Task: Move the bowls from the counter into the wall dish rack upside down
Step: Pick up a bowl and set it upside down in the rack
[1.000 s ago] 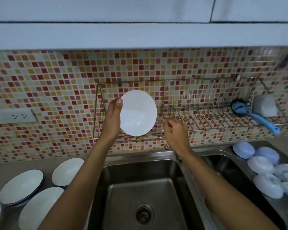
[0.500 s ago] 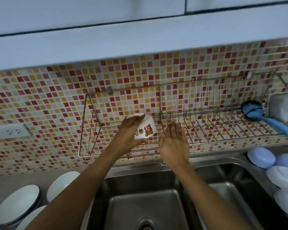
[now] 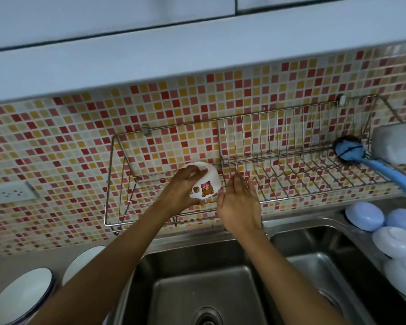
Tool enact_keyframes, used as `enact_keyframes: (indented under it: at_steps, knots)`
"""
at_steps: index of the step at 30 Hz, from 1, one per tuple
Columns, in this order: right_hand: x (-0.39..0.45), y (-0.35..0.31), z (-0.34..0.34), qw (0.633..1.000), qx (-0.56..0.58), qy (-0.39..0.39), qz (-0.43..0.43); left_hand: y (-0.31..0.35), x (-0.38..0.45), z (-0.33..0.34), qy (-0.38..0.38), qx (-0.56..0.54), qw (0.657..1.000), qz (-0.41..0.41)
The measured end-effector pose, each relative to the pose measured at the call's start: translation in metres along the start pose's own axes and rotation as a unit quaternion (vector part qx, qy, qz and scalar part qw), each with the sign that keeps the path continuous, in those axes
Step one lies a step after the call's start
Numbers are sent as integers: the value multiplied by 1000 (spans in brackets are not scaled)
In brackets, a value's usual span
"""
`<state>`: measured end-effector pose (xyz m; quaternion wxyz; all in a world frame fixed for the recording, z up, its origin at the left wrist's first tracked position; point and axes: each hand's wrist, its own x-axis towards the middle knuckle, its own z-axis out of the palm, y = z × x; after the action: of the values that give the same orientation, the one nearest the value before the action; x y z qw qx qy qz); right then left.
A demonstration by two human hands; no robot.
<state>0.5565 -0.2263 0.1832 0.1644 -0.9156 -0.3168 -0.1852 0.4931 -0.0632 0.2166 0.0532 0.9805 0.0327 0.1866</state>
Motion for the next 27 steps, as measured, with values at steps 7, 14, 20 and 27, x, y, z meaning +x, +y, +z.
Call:
enact_keyframes:
  at_steps: [7,14,20,27]
  knots:
    - [0,0,1,1000,-11,-6,7,-4,0,6,-4,-6,1000,-7]
    - [-3,1,2,1000,2,19,2,-7,1,8,-28,-18,999,-7]
    - [-7,3,2,999,7,45,-13,2,-14,1,75,-81,989,-100]
    - [-8,3,4,998,4,55,-14,8,-35,7,55,-32,991,-120]
